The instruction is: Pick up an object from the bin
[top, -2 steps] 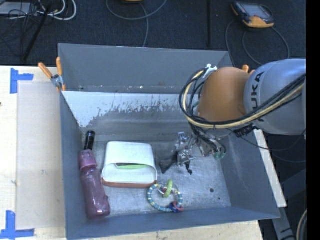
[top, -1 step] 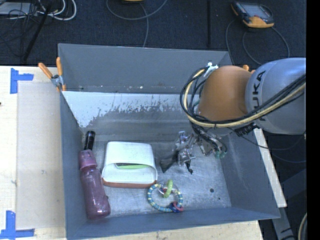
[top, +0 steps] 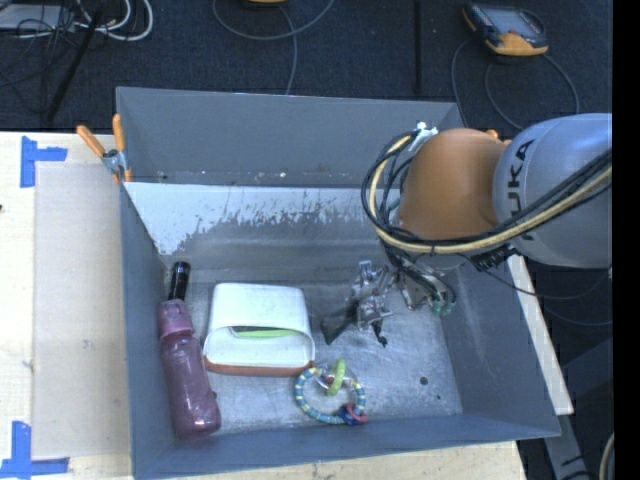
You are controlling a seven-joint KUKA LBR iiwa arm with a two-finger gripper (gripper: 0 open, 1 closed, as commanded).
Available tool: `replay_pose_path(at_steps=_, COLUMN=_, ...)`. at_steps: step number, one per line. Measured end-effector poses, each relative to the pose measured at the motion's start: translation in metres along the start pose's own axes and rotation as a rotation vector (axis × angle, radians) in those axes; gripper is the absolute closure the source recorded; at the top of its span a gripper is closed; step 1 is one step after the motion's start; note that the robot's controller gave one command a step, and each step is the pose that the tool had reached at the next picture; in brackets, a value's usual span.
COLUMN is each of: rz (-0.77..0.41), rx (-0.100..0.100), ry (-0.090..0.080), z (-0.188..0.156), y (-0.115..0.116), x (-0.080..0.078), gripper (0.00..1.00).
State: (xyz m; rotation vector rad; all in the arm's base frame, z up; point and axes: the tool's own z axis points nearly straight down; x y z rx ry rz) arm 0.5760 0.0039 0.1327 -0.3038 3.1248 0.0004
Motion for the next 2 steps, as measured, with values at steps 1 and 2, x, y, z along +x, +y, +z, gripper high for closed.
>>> replay_pose_path(at_steps=1, rz=0.0, rx=0.0, ry=0.002, z=-0.0005, y=0.0001, x=0.0002, gripper=1.0)
replay_pose_path(at_steps=2, rz=0.0, rx=-0.002, ry=0.009, z=-0.0087, y=0.0006, x=0.0018, gripper=1.0)
